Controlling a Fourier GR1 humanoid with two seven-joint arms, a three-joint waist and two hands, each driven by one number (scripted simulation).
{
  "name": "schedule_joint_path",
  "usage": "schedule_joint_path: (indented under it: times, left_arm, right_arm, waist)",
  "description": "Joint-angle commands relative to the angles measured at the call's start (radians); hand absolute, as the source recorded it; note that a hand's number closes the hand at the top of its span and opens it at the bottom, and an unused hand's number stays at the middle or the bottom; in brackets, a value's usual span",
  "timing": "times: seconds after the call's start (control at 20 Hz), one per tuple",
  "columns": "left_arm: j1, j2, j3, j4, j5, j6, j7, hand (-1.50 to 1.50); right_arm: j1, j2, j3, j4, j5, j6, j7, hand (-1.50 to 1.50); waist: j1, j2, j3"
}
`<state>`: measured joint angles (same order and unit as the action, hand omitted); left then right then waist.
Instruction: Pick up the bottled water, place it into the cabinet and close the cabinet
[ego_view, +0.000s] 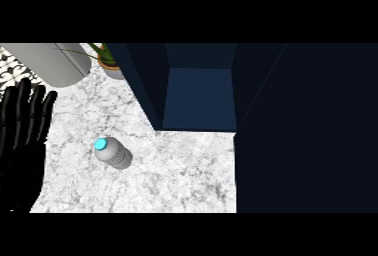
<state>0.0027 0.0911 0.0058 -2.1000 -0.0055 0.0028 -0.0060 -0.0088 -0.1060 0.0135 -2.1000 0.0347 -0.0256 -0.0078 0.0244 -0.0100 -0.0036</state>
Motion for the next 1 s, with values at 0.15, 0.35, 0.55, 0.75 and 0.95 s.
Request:
schedule_joint_path:
  times: [0.15,0.35,0.55,0.75,0.95]
  left_arm:
    - [0.051,-0.062,0.005,-0.085,-0.186,0.172,0.066,-1.5]
    - [0.076,-0.089,0.012,0.008,-0.119,0.317,0.193,-1.5]
    - [0.105,-0.09,-0.143,-0.055,-0.204,0.448,0.28,-1.5]
    - [0.149,-0.091,-0.269,-0.119,-0.332,0.523,0.356,-1.5]
    - [0.178,-0.091,-0.381,-0.154,-0.418,0.613,0.44,-1.5]
  right_arm:
    - [0.135,0.034,0.051,-0.123,-0.034,0.028,-0.022,-1.5]
    - [0.206,0.033,0.099,-0.118,-0.169,0.086,0.156,-1.5]
    - [0.349,0.026,0.127,-0.25,-0.199,0.098,0.191,-1.5]
    - [0.45,0.02,0.147,-0.402,-0.213,0.101,0.242,-1.5]
    - [0.563,0.016,0.151,-0.462,-0.229,0.132,0.22,-1.5]
  waist:
    - [-0.029,0.006,0.005]
    - [-0.037,0.008,0.004]
    - [-0.037,0.006,0.004]
    - [-0.034,0.006,0.004]
    - [-0.037,0.005,0.005]
